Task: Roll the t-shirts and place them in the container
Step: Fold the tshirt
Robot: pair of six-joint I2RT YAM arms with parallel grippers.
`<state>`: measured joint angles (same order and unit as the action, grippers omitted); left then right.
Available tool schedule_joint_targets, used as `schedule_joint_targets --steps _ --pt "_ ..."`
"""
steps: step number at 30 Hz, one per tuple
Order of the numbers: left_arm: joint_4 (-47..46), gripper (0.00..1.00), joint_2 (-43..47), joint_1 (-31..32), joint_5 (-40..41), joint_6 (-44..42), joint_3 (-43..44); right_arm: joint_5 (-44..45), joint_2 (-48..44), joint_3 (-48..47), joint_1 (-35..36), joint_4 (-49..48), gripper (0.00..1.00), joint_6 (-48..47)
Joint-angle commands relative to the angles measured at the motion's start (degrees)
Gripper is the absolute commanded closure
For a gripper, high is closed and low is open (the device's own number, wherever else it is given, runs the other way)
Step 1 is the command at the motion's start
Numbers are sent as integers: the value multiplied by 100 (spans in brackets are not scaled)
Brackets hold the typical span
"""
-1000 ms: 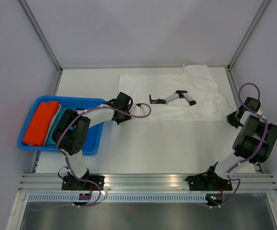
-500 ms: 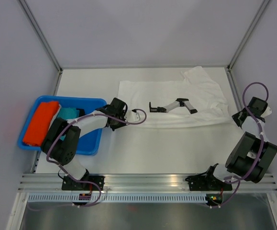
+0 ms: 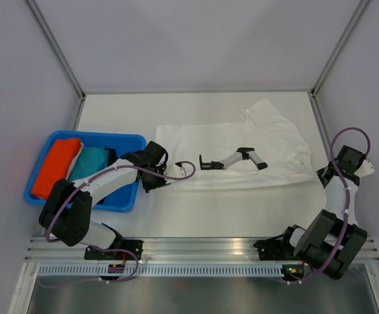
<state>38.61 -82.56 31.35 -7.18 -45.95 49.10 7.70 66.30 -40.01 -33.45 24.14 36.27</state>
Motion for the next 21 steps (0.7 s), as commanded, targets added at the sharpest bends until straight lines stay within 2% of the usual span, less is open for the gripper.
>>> schedule_joint_targets --steps 1,8,9,10,11,12,14,17,19,21 --pt "515 98 223 2 -117 -159 -85 548 -354 264 -126 108 100 170" --pt "972 98 425 46 -574 -326 -41 810 -609 573 -197 345 100 293" --pt "1060 93 417 46 -548 -370 -41 872 -706 564 -205 363 99 293" --pt "1157 86 408 46 -565 -423 -32 934 -759 538 -223 381 95 275" --pt "1445 75 408 46 -609 -606 -32 1004 -794 512 -249 398 66 275" --pt "1552 51 434 38 -705 -686 -24 1040 -829 477 -241 416 48 275" --pt "1702 37 478 29 -785 -722 99 1084 -821 310 -241 468 25 188" --pt "1711 37 408 -94 -881 -285 765 1014 -882 -24 -241 434 22 -137" --pt "1589 41 250 -217 -926 381 1606 847 -935 -270 -180 224 24 -330" --pt "1141 50 66 -226 -716 840 2336 777 -918 -593 -39 100 26 -410"
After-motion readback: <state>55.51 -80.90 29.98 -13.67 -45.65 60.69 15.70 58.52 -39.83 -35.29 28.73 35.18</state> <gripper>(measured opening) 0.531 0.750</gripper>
